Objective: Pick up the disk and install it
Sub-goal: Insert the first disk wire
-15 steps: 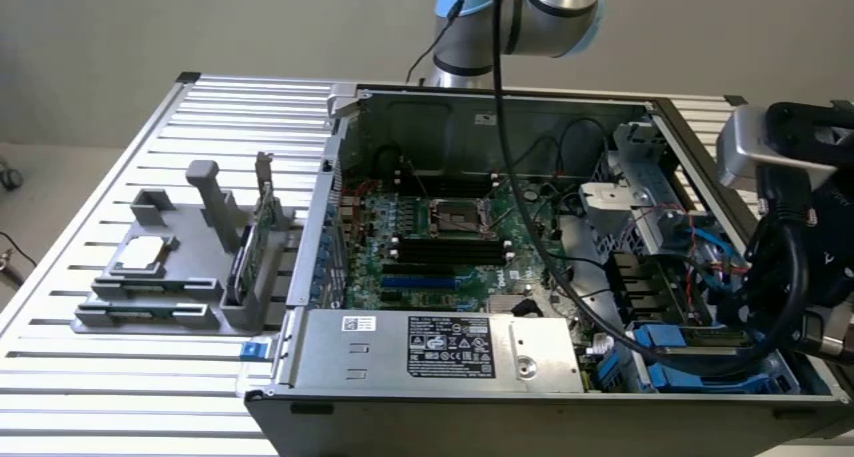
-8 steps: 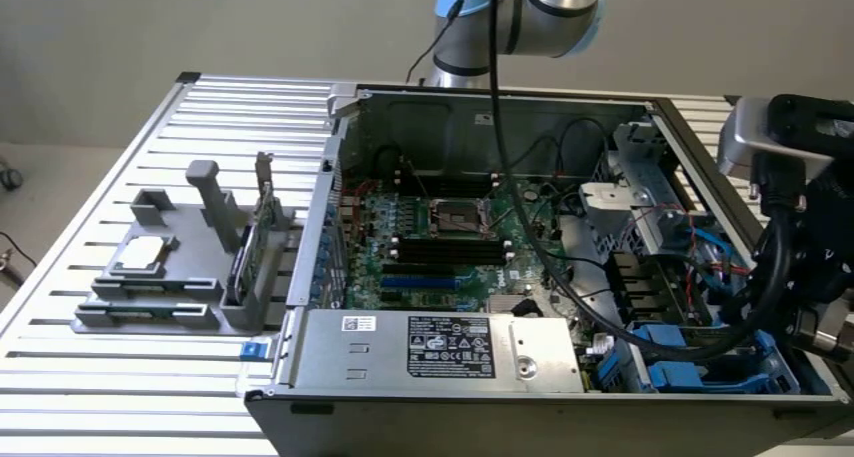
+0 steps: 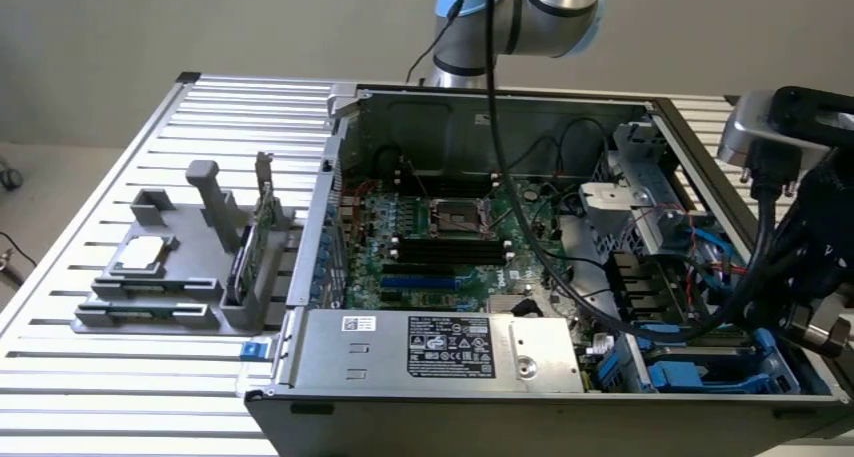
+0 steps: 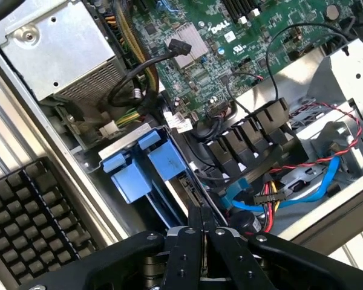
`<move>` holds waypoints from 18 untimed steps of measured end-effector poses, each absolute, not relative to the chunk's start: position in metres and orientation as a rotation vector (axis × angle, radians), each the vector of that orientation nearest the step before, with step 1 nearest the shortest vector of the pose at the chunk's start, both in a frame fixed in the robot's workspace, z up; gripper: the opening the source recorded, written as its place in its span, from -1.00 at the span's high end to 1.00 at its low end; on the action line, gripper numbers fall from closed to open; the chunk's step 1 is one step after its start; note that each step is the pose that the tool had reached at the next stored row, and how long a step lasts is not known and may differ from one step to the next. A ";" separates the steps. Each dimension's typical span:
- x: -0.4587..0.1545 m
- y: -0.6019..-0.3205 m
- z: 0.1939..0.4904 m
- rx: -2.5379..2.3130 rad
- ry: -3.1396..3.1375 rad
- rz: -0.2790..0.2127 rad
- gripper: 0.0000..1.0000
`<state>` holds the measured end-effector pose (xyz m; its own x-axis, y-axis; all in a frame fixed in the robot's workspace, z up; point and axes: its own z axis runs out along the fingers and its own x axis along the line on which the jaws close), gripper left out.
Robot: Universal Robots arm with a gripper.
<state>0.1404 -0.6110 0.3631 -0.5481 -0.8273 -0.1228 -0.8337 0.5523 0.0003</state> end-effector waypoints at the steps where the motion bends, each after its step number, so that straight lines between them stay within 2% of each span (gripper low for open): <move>1: 0.140 -0.611 0.363 -1.417 2.680 0.088 0.79; 18: 0.140 -0.611 0.366 -1.101 2.820 0.069 0.79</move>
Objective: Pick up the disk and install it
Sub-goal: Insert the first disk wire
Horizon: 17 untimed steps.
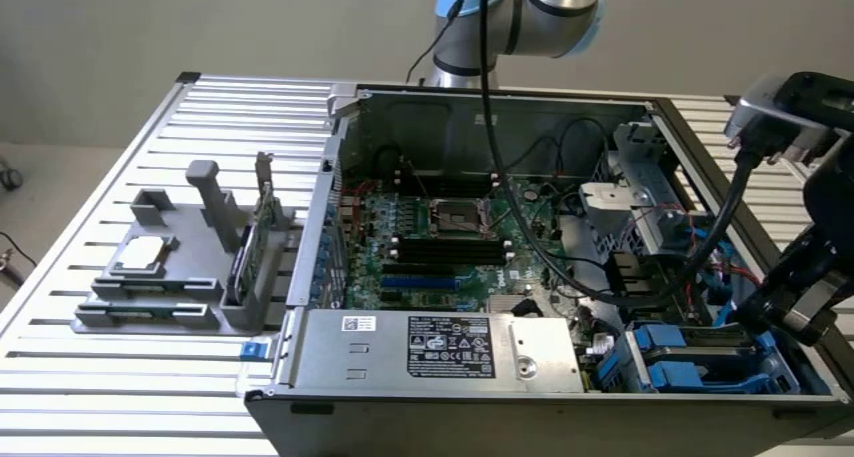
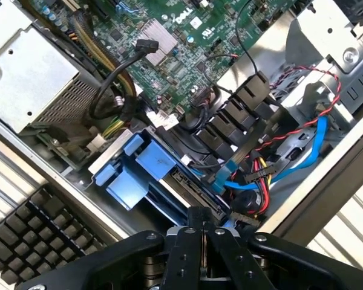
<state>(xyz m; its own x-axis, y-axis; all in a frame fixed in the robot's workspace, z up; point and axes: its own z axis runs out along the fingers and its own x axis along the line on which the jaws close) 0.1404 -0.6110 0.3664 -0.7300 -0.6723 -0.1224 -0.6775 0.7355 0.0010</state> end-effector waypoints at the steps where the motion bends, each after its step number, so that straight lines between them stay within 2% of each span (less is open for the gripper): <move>1: 0.140 -0.611 0.367 -1.081 2.827 0.068 0.79; 17: 0.140 -0.611 0.367 -0.765 2.928 0.051 0.79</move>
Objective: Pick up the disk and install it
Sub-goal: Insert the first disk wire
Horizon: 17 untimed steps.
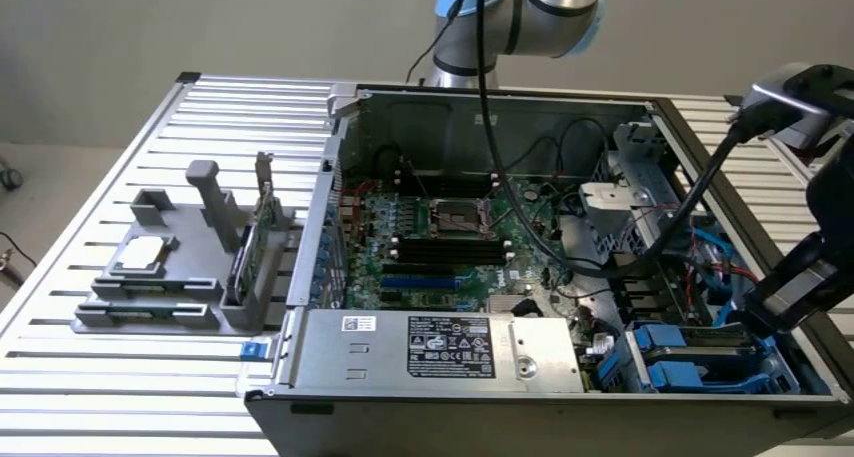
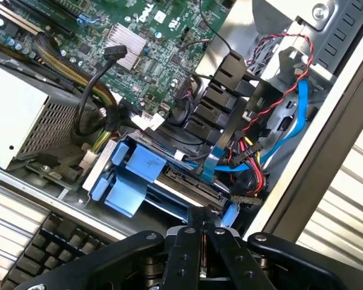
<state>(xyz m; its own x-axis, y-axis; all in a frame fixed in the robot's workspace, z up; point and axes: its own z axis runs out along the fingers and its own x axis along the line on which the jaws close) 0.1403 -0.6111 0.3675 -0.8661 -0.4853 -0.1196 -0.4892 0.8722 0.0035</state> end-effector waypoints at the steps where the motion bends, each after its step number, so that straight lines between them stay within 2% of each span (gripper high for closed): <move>1: 0.140 -0.611 0.368 -0.752 2.933 0.052 0.79; 17: 0.140 -0.611 0.368 -0.574 3.011 0.069 0.79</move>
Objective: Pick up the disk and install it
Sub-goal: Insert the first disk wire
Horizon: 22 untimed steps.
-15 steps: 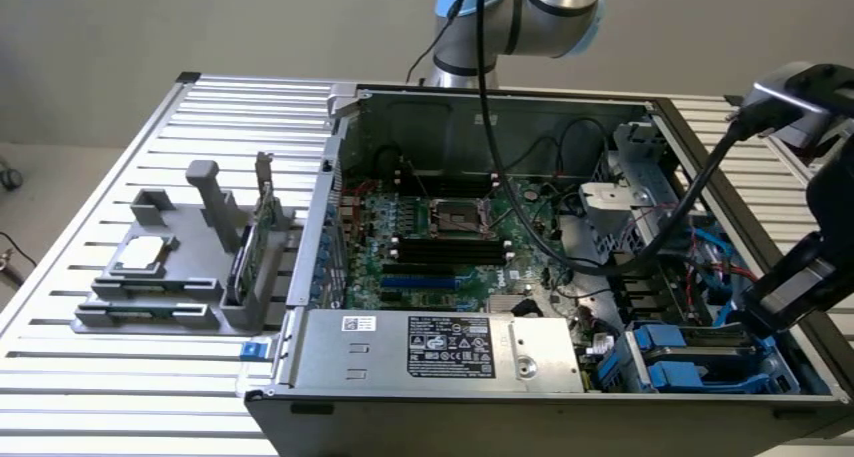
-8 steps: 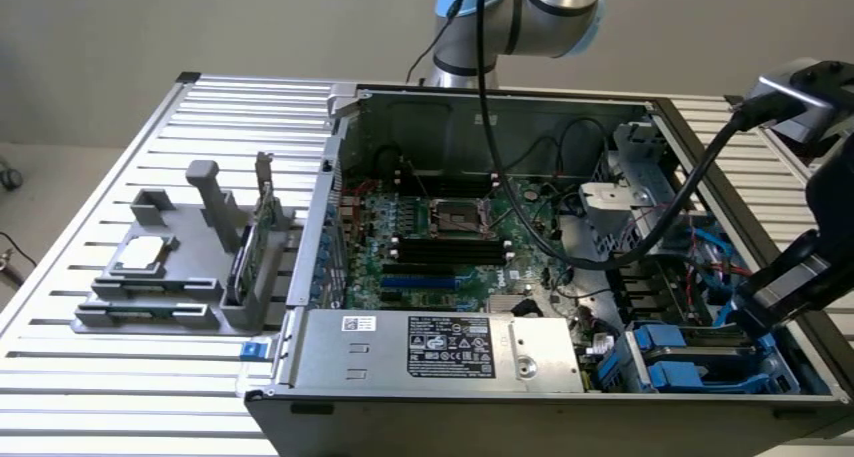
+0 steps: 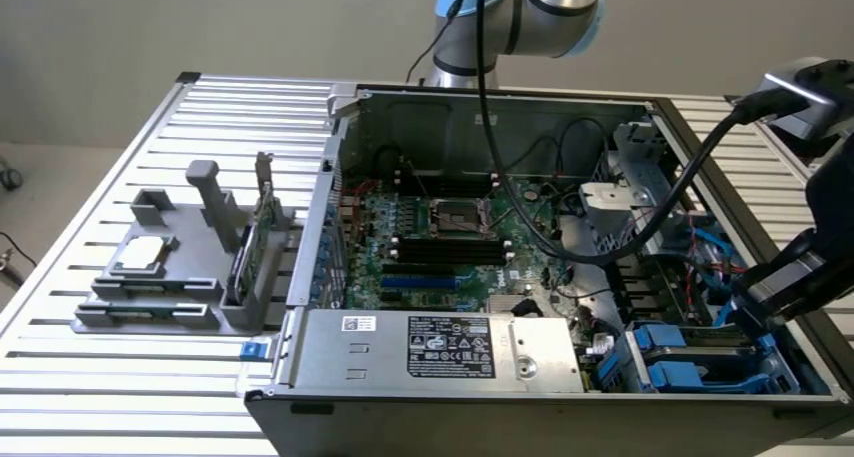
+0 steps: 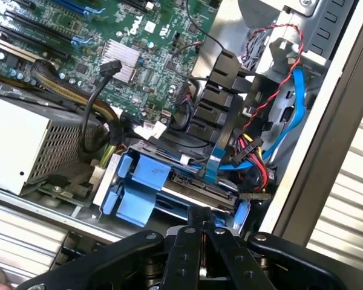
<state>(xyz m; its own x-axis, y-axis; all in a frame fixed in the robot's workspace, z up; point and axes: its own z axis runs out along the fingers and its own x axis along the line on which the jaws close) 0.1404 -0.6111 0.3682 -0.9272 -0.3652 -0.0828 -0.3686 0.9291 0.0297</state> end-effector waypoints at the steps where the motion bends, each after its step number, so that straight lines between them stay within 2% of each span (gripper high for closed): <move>1: 0.140 -0.611 0.368 -0.556 3.014 0.069 0.79; 22: 0.140 -0.611 0.368 -0.151 3.052 0.079 0.79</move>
